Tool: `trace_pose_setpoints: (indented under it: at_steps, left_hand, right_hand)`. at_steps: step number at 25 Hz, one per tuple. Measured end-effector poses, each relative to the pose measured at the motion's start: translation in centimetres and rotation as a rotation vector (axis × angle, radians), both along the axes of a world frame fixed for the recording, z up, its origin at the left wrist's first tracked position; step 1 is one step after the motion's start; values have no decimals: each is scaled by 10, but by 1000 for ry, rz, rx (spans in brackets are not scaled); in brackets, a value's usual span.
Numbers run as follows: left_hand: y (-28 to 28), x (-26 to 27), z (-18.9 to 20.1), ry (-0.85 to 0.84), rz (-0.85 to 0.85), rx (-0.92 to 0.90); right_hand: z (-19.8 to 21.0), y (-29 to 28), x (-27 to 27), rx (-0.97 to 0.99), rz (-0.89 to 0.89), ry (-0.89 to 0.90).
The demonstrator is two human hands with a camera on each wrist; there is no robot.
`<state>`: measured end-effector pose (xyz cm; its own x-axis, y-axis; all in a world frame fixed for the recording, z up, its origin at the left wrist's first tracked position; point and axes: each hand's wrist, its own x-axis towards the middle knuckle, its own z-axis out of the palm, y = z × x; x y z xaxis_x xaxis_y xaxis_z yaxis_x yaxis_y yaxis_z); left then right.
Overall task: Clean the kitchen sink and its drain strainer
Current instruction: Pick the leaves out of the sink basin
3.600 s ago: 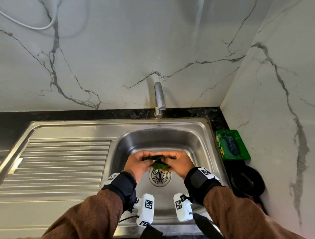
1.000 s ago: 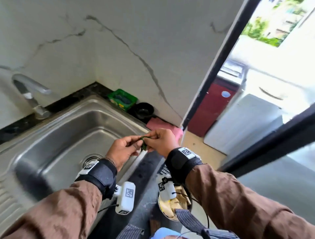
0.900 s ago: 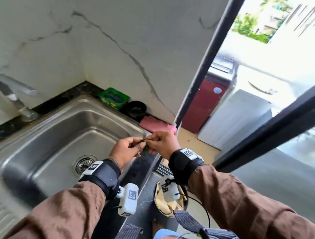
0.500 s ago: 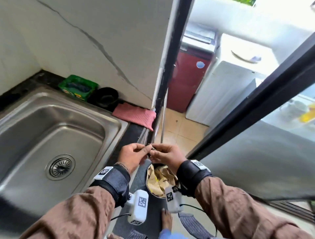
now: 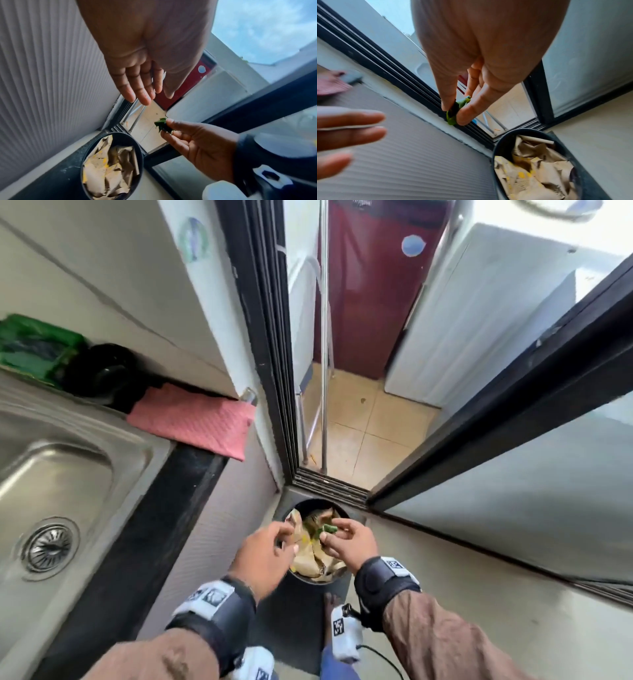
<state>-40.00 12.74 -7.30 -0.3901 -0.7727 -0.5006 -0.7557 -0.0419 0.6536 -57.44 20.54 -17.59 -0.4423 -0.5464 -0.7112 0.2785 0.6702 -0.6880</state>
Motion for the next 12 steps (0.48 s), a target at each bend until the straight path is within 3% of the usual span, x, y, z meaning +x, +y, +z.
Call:
trace_pose_setpoints:
  at_steps: [5, 12]
  left_hand:
    - [6, -6, -38, -141, -256, -14]
    - [0, -14, -62, -176, -248, -6]
  right_hand:
    - [-119, 4, -29, 208, 67, 39]
    - [-240, 14, -31, 318, 174, 72]
